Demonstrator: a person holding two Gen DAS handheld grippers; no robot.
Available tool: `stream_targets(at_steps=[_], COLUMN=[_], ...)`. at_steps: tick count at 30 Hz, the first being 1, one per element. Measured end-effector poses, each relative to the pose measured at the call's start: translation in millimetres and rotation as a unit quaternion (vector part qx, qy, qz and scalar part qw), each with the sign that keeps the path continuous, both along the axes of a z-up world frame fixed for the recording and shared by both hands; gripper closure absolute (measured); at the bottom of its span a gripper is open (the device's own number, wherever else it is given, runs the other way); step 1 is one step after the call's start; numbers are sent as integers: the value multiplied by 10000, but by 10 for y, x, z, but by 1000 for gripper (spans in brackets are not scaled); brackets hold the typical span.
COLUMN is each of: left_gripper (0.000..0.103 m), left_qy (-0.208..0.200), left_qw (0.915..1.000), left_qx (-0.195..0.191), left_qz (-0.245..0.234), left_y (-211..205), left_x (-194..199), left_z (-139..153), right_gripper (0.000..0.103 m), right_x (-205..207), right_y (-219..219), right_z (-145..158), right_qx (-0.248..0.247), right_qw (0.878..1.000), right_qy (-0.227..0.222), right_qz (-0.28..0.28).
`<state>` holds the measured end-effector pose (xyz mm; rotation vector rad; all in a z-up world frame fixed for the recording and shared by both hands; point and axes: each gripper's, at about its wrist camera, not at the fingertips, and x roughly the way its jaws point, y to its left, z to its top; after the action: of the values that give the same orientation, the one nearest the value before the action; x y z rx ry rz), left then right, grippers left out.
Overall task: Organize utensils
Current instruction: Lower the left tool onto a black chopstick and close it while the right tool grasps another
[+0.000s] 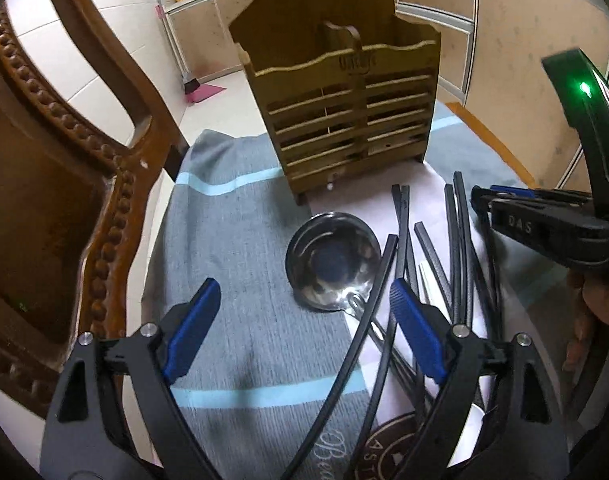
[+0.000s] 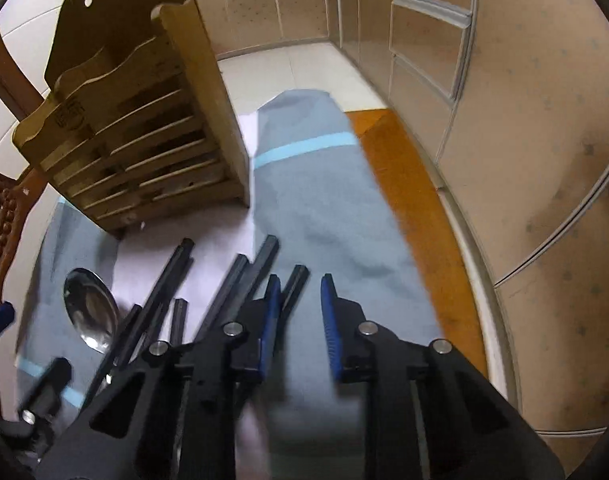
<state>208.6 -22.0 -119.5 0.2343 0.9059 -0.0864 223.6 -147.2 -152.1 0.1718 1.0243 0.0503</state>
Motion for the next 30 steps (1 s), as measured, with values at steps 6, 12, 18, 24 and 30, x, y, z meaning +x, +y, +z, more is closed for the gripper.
stream_targets(at_steps=[6,12,18,24,30], left_gripper=[29,45,47,54,90], left_qy=[230,539,694,753,928], left_qw=[9995,9980,9964,9952,9941], left_qx=[52,73,146,231,121], left_qz=[-206,-334,-454,-583,-551], left_y=[-100,-166,-273,-424,-491], left_x=[115,239,347,471,654], left_z=[-116,-257,-321,-322,-299], right_gripper=[91,91,91,92,92], right_x=[35,102,62,102,65], right_y=[82,-102,-108,-144,-146], right_z=[0,7,26,19,66], right_qx=[-187,266,331,386,496], right_qw=[9997,9995,9991,9988,9982], right_qy=[-29,63,91,67,-14], right_qz=[178,163,229,307,343])
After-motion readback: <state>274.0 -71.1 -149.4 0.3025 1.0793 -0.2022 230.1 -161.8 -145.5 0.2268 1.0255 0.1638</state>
